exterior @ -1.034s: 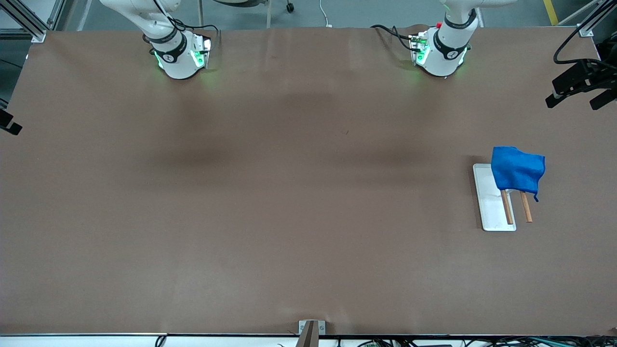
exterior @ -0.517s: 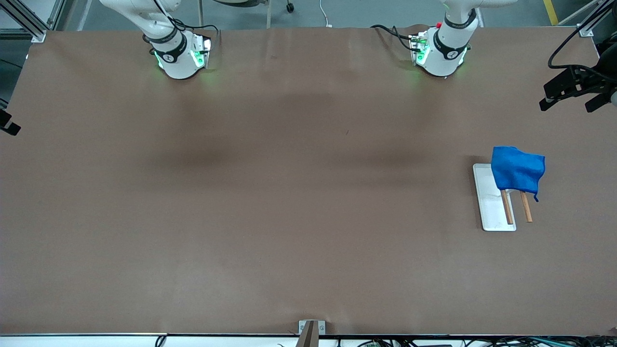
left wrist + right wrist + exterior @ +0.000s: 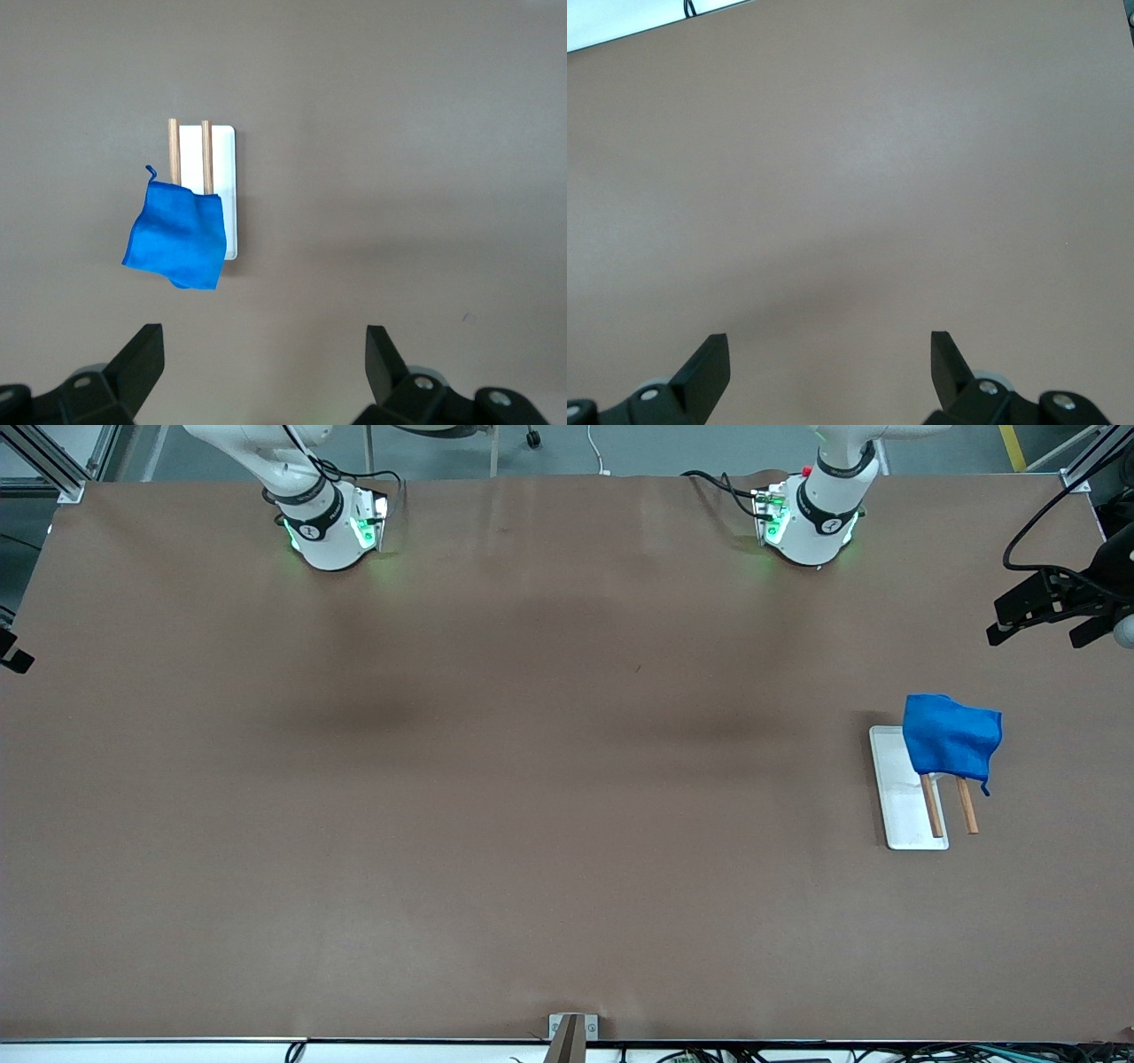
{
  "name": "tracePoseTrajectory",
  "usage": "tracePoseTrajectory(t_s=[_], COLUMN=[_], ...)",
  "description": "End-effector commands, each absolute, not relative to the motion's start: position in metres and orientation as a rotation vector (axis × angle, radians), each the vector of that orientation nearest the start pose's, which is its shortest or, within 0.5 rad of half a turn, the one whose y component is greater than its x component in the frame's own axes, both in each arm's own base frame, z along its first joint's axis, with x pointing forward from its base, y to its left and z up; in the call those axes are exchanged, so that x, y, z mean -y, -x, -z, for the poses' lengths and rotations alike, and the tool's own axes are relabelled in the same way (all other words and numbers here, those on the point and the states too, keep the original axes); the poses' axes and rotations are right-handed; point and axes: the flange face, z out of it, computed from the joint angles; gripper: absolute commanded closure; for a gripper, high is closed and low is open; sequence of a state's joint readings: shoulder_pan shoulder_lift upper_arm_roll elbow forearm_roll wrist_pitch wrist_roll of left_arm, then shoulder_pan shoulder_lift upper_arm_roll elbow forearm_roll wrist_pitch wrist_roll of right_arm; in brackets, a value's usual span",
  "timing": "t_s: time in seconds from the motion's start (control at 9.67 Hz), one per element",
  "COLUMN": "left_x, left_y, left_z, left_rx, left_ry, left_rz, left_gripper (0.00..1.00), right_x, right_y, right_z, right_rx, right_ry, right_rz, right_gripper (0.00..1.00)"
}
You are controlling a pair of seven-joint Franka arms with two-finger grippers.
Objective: Right arm passes towel to left arm to hang
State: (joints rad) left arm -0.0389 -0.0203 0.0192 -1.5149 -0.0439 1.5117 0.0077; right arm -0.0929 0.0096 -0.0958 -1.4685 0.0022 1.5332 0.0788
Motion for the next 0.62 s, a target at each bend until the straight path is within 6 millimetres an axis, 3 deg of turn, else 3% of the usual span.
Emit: tracePoseTrajectory(t_s=[0.0, 0.52], left_x=[0.0168, 0.0234], left_y=[-0.5502, -0.5491], left_z=[-0.6423, -0.6374], left_rx=[-0.059, -0.107], left_ry=[3.178, 3.153], left_rz=[-0.020, -0.029], left_gripper=[0.00, 0.01], right_x=[0.1057, 0.1066], right_y=[-0.5395, -0.5400], right_z=[-0.6696, -0.6696], right_rx=[-0.452, -0.455], right_ry=[3.095, 3.095], right_rz=[0.102, 0.104], right_gripper=[0.00, 0.00])
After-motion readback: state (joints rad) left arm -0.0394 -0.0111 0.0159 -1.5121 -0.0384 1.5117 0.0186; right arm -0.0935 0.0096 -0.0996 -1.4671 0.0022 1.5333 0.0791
